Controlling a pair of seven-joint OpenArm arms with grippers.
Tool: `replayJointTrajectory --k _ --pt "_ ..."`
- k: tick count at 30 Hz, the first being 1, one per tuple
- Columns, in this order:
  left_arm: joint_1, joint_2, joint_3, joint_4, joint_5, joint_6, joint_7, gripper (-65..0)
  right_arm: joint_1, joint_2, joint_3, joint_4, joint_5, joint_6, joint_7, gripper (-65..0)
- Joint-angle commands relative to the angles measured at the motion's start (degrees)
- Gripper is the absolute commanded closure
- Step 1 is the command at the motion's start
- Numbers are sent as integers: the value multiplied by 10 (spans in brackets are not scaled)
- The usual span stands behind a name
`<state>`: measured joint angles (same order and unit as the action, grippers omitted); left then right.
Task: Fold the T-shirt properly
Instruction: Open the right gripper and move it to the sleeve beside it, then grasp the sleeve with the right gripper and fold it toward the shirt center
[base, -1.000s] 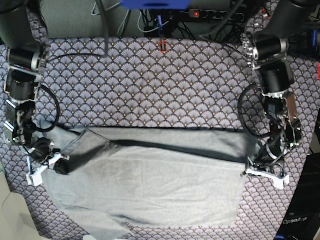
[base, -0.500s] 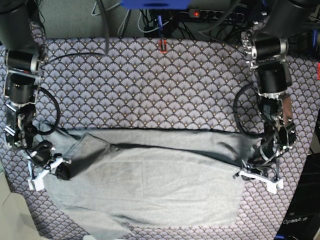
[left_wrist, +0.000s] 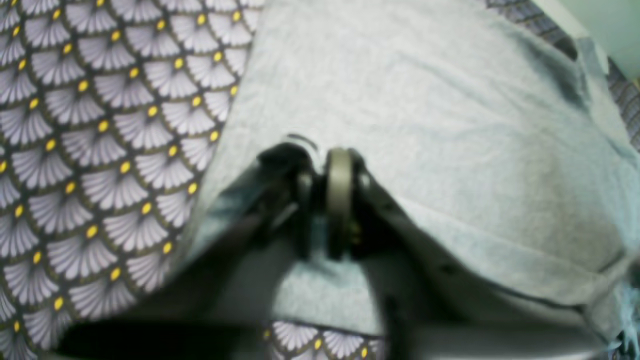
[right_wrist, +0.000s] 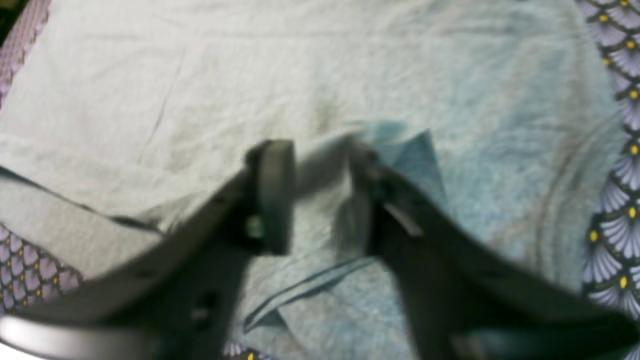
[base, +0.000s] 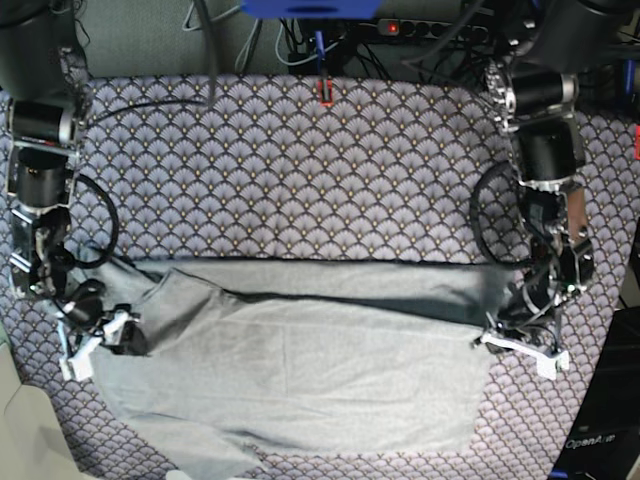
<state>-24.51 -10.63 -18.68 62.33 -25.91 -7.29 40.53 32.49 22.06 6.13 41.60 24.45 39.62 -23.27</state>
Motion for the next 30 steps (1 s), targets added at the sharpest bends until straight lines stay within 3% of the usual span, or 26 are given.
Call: replayJointTrajectory --k 1,3,6,11,19,24,30 --pt "-17 -6 -3 9 -6 -6 -9 -125 15 12 2 9 11 4 15 -269" --pt "-2 -6 -3 20 -9 -7 -12 -237 12 15 0 9 11 4 12 -315" --pt "10 -5 -4 45 -9 -7 -13 -323 0 17 0 12 11 4 12 -314" --pt "36 -6 -4 76 -9 -7 -12 -325 -49 15 -1 33 11 4 7 -281" --pt "75 -5 -4 98 -9 -7 -13 -325 -179 -23 -5 199 11 4 7 -269" --pt "86 -4 -4 98 -9 -7 -13 -325 -201 -32 -5 215 11 4 8 -258" --pt "92 -6 -4 99 -9 -7 -11 -323 -197 -36 -62 216 11 4 8 -85"
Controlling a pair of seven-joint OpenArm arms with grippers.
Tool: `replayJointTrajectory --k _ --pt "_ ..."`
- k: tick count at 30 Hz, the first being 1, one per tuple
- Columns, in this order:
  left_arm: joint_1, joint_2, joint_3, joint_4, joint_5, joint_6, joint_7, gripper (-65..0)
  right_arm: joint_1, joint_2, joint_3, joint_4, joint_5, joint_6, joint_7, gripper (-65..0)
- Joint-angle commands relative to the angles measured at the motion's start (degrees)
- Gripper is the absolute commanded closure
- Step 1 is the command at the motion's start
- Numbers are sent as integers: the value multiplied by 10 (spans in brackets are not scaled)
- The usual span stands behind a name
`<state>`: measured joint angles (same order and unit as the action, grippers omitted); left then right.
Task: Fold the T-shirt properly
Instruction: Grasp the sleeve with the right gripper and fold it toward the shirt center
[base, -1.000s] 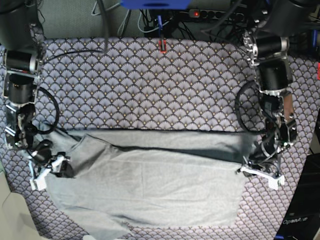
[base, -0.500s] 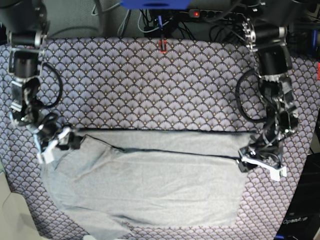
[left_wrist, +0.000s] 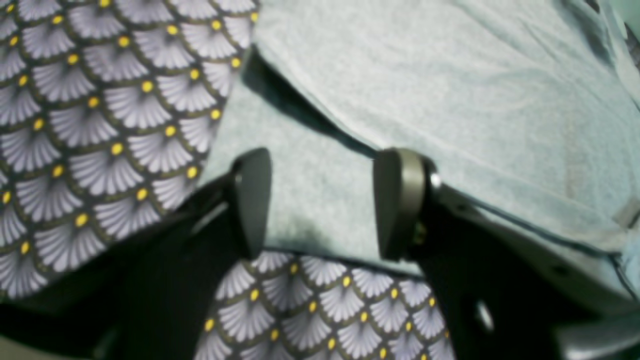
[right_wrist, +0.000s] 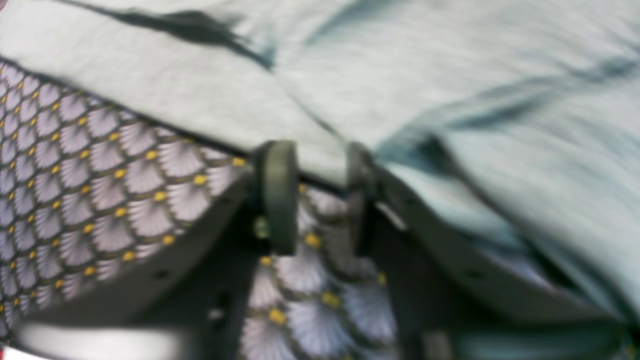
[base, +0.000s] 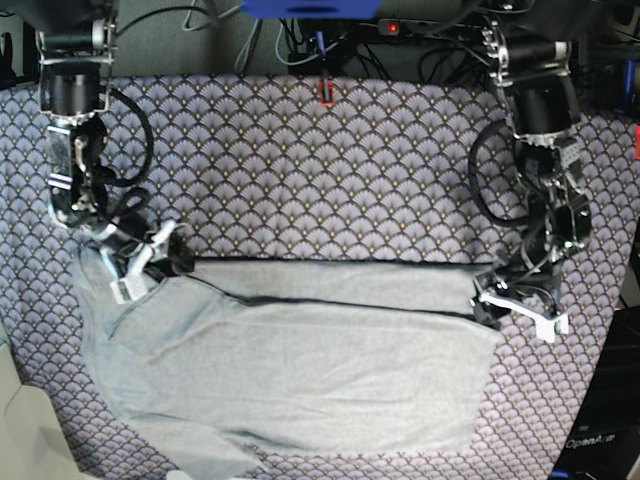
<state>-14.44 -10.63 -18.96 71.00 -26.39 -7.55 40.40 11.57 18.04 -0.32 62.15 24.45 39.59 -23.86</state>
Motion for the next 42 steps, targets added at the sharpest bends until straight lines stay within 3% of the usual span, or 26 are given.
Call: replayJointTrajectory --k 1,2,6,18,27,35,38,42 --pt "-6 -7 -1 12 -5 -4 -10 -308 17 5 -13 11 11 4 14 -63" --pt "-4 -7 -1 13 -5 -4 -10 -266 23 5 -32 11 11 4 14 -50" --pt "-4 -8 0 10 -1 -4 -5 0 33 5 -90 11 11 4 14 -44" --pt "39 -22 0 14 -4 -4 -4 0 92 0 -158 -3 10 4 14 -47" --pt "77 -22 0 72 -4 -4 -4 0 143 -31 -186 -104 8 4 43 -47" --pt "94 -22 -1 76 -2 -4 -4 0 156 -71 -189 -116 -114 4 55 -47" --pt "101 -23 -1 76 -3 -4 -4 0 180 -82 -189 -160 -152 4 97 -47" --pt "113 -25 -1 76 -2 -4 -4 0 235 -93 -189 -273 -159 4 149 -47"
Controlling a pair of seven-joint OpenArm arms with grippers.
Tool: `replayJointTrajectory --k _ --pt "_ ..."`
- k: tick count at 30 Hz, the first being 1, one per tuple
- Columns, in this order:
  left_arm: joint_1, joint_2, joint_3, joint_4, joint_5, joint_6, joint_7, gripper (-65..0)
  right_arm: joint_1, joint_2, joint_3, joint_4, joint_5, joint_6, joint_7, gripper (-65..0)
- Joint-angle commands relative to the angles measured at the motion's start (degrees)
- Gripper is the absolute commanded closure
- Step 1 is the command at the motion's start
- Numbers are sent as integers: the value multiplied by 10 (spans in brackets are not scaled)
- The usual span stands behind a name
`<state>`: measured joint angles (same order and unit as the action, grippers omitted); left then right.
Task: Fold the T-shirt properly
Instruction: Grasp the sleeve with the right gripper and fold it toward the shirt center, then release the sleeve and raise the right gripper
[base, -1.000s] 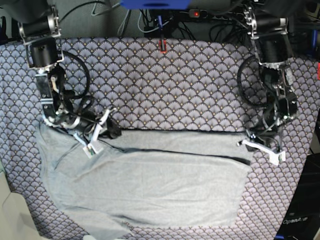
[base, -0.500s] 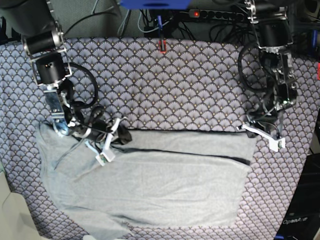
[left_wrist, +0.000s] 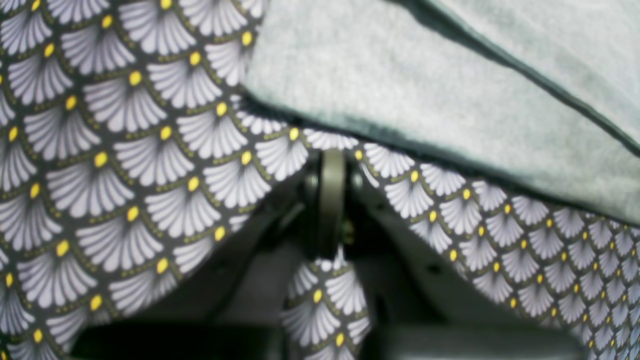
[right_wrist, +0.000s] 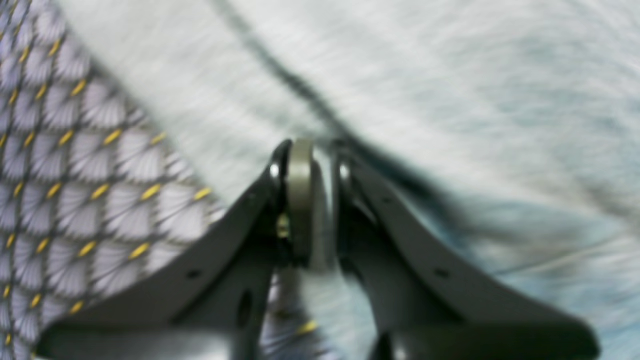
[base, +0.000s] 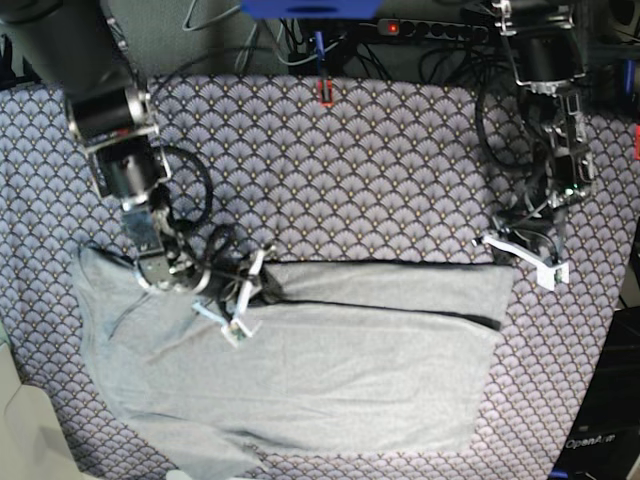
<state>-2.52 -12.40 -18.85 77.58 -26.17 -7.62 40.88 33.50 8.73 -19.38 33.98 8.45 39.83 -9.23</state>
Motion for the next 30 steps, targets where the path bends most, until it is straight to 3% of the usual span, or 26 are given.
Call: replayJointTrajectory --k 1,5,10,15,20,26,30 --pt "-6 -14 -2 11 -7 -3 -9 0 35 -1 2 -23 0 2 21 -47" --pt "2 -23 -3 11 -8 -3 -9 0 104 -1 1 -102 0 2 67 -47" --pt "10 -23 -3 22 -6 -3 -10 0 172 11 1 -114 0 2 68 -47" --pt "19 -23 -3 37 -7 -3 -9 0 184 30 3 -113 3 2 66 -45" --pt "17 -23 -3 32 -6 -3 -9 0 109 34 3 -61 3 2 27 -44" --pt "13 -23 -3 30 -3 -3 -10 0 -46 41 2 213 -1 2 -35 -47" --pt "12 -23 -3 30 -3 -3 -10 0 -87 41 2 316 -1 2 -78 -47"
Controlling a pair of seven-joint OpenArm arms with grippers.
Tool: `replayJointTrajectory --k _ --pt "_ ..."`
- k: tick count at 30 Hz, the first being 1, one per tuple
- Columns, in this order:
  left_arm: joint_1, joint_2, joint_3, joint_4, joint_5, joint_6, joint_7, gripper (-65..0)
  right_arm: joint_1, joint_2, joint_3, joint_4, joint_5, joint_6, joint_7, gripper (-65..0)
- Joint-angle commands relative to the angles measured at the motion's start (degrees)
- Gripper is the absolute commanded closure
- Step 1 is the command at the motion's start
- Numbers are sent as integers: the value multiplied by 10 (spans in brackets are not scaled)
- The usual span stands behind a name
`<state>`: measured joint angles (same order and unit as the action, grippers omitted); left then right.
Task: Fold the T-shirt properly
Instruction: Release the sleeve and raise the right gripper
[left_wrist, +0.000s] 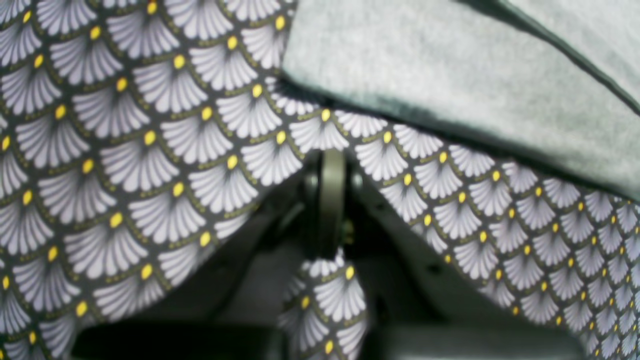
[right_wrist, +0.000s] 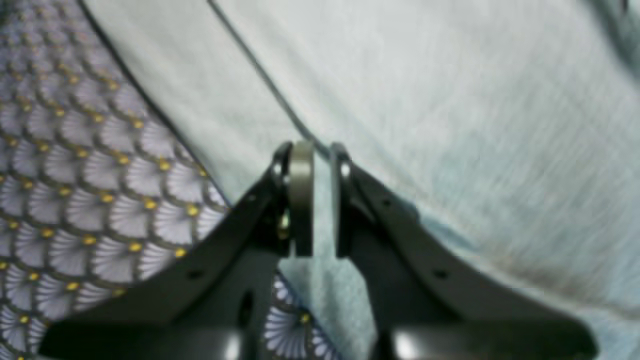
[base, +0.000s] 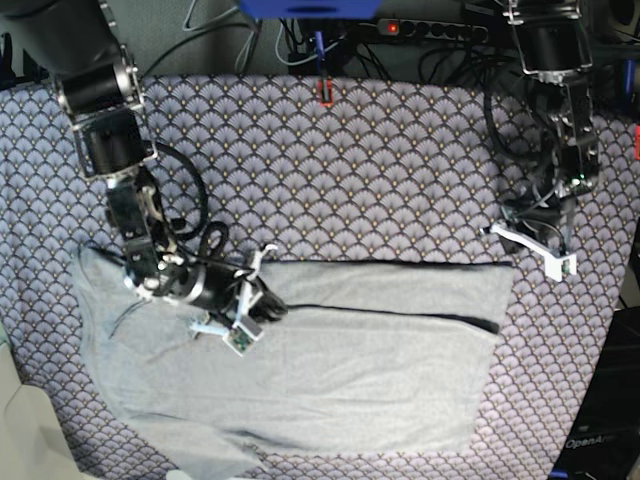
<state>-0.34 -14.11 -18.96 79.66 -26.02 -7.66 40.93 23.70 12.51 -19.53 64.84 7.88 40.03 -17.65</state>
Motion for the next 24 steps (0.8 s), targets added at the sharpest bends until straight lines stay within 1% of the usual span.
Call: replayJointTrajectory --k 1,4,8,11,13,17,24 --pt "-9 -6 -2 9 -5 -3 -11 0 5 4 3 17 5 0 2 -47" --pt "-9 -6 -1 9 -7 -3 -11 0 1 4 3 22 5 0 -2 -47" --pt "-6 -6 -1 11 -7 -3 -11 0 -2 1 2 -17 5 0 4 -44" --pt "-4 -6 -1 14 -8 -3 -11 0 12 1 1 -62 5 0 39 -44" --pt "-3 -6 -1 14 -8 -3 -11 0 24 1 1 -100 5 0 53 -44" --pt "-3 -5 -1 14 -8 -3 -10 0 68 0 1 -200 5 0 85 -44" --pt "-2 -5 -1 15 -8 -3 -10 0 124 0 1 -325 5 0 150 -46"
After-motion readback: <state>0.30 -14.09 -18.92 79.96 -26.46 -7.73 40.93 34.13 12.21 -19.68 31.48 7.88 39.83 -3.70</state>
